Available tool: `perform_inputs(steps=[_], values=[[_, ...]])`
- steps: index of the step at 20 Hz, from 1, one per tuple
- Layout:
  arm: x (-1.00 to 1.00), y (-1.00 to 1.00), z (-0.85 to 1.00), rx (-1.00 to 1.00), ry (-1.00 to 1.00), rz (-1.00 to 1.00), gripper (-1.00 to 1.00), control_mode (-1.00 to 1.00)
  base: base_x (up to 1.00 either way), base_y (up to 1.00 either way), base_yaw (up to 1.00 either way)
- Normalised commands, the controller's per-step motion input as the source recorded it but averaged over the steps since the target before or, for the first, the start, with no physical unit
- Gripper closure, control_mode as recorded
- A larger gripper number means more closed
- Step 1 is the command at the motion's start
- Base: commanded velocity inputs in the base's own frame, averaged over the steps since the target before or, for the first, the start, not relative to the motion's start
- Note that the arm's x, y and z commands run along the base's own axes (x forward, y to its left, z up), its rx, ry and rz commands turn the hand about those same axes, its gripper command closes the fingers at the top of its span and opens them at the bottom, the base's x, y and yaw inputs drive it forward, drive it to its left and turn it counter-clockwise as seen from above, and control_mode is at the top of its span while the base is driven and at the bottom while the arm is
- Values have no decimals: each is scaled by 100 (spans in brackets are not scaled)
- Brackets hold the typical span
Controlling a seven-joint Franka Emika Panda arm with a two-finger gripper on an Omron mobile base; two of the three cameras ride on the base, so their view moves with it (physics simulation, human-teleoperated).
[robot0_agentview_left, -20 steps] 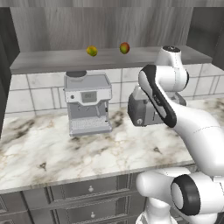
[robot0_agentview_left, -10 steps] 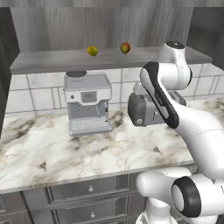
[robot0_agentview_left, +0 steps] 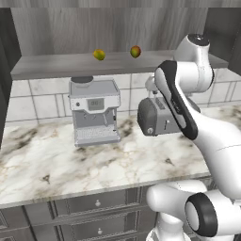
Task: Pick the mangos from the cabinet and place them in one bowl. Pick the peach from the sink and place it in the other bowl.
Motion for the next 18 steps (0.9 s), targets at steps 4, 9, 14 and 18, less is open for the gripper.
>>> perform_inputs(steps=[4,9,14,18], values=[[-1,0,34,0,-17,0,-100,-100,0,0,0],[0,0,34,0,-15,0,-100,-100,0,0,0],[0,0,29,0,-14,0,-100,-100,0,0,0],[4,0,4,0,-4,0,-100,-100,0,0,0]])
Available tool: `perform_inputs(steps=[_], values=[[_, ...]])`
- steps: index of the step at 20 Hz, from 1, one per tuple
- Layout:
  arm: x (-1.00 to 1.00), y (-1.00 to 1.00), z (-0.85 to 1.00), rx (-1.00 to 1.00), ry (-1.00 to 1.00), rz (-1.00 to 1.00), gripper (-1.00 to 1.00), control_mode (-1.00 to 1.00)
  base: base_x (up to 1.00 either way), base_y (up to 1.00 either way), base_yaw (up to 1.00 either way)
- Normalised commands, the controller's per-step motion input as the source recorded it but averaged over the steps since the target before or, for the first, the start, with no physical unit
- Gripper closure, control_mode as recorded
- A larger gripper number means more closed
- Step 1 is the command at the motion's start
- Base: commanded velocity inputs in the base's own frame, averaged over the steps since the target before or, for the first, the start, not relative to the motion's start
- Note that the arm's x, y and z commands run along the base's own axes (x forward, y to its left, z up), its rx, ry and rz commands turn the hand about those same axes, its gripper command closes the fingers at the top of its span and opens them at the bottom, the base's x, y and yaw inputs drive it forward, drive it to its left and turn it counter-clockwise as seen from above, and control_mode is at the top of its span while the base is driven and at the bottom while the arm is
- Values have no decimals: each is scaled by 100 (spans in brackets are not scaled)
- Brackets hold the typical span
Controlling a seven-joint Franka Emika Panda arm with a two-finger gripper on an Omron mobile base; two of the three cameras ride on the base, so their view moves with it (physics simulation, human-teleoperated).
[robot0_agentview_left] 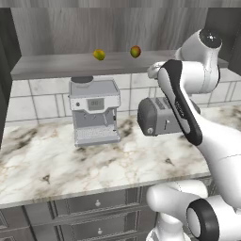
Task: Pick the mangos from the cabinet and place them in one bowl. Pick the peach from the sink and place it in the other bowl.
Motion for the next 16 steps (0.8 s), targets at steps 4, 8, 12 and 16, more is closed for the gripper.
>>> perform_inputs(steps=[4,8,12,16], values=[[13,0,7,0,-1,0,-100,-100,0,0,0],[24,0,8,0,0,0,-100,-100,0,0,0],[28,0,11,0,0,0,-100,-100,0,0,0],[35,0,8,0,0,0,-100,-100,0,0,0]])
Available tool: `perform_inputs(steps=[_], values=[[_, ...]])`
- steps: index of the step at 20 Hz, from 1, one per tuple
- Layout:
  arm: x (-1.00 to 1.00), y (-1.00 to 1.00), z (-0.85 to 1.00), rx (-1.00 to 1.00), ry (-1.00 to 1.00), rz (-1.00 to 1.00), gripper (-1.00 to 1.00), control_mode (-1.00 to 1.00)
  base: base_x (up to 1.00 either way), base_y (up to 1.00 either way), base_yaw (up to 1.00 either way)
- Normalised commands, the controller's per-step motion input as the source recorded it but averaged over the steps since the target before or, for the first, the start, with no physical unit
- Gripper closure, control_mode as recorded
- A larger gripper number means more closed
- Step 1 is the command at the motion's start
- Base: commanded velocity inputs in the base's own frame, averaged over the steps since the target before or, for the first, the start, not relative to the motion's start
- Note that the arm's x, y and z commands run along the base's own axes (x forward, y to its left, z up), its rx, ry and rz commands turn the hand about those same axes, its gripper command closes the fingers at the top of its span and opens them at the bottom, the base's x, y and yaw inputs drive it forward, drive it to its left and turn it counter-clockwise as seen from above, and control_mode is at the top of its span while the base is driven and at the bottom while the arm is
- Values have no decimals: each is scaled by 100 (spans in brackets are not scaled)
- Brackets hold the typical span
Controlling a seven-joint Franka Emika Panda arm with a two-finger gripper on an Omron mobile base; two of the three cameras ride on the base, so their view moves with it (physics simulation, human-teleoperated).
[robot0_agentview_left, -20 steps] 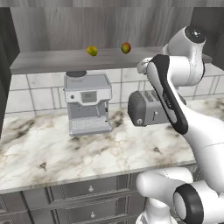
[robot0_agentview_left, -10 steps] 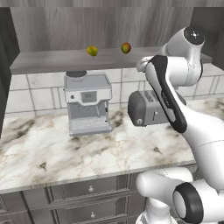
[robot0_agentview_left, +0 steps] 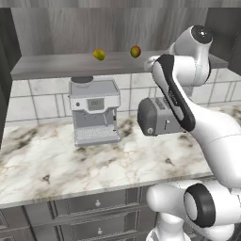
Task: Pick the mangos from the cabinet and place them in one bowl. Pick the peach from the sink and place it in the other bowl.
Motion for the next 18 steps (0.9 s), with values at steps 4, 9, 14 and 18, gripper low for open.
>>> perform_inputs(steps=[4,9,14,18], values=[[37,0,12,0,0,0,-100,-100,0,0,0],[36,0,8,0,0,0,-100,-100,0,0,0],[36,7,1,0,0,0,-100,-100,0,0,0],[30,13,0,0,0,0,-100,-100,0,0,0]])
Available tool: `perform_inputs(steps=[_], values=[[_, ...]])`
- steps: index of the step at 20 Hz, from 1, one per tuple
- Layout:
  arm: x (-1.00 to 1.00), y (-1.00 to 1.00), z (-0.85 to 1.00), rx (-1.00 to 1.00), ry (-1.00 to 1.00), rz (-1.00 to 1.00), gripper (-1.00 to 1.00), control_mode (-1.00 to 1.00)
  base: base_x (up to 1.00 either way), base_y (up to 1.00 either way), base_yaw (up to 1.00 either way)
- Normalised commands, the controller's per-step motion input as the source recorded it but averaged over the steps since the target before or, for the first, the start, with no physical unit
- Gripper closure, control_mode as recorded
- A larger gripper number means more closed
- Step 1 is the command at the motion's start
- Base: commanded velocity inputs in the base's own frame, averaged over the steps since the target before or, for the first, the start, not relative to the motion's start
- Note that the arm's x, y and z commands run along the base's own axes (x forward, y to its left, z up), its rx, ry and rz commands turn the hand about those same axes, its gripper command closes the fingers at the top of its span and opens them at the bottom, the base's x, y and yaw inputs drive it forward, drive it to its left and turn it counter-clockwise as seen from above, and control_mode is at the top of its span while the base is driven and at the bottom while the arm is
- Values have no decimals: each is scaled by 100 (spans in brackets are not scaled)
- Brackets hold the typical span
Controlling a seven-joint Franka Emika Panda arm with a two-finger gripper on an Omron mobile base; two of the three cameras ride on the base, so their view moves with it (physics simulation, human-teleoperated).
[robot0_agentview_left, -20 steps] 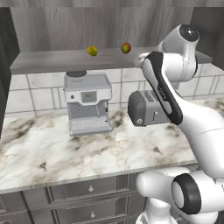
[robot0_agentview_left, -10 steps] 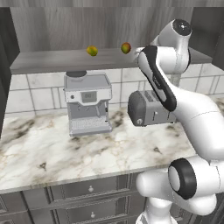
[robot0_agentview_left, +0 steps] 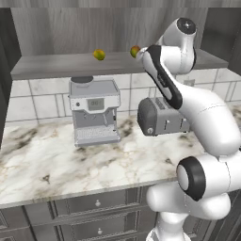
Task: Pick the mangos from the cabinet and place them in one bowl. Pick the peach from the sink and place it in the other bowl.
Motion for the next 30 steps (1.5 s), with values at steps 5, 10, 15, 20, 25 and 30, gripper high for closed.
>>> perform_inputs(steps=[5,10,15,20,25,30], values=[[37,14,0,0,0,0,-100,-100,0,0,0],[50,5,0,0,0,0,-100,-100,0,0,0],[56,0,0,0,0,0,-100,-100,0,0,0],[52,0,0,0,0,0,-100,-100,0,0,0],[46,0,0,0,0,0,-100,-100,0,0,0],[43,0,0,0,0,0,-100,-100,0,0,0]])
